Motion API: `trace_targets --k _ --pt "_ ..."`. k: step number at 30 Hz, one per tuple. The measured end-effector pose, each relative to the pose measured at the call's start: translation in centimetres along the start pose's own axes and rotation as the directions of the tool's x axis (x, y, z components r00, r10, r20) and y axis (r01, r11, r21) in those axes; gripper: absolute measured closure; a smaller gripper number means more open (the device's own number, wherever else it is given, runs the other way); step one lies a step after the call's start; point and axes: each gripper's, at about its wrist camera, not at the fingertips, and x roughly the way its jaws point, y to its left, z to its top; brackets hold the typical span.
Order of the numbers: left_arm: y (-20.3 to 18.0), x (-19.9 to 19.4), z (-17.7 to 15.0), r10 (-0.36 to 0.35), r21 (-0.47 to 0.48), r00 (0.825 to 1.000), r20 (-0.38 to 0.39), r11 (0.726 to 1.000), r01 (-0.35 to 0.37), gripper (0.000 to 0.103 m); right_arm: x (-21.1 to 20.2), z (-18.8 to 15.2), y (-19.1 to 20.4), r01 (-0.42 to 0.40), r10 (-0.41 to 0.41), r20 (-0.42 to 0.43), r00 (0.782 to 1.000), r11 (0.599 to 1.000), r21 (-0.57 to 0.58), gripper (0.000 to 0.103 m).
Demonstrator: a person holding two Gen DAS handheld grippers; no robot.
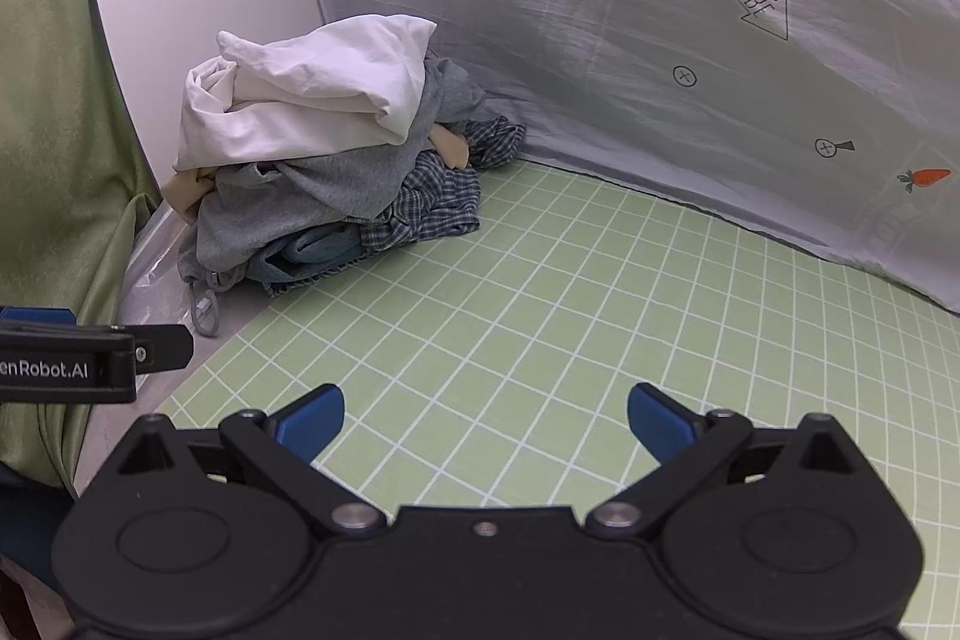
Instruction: Fold clothes
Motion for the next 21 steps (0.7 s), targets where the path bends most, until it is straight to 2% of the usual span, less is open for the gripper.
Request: trace_targets --k 21 --pt "0.03 0.19 0.03 -0.015 0.01 1.0 -0.006 1.0 0.015 0.0 0.11 -0.14 -0.01 -0.003 0.003 -0.005 1.0 1.0 0.001 0.001"
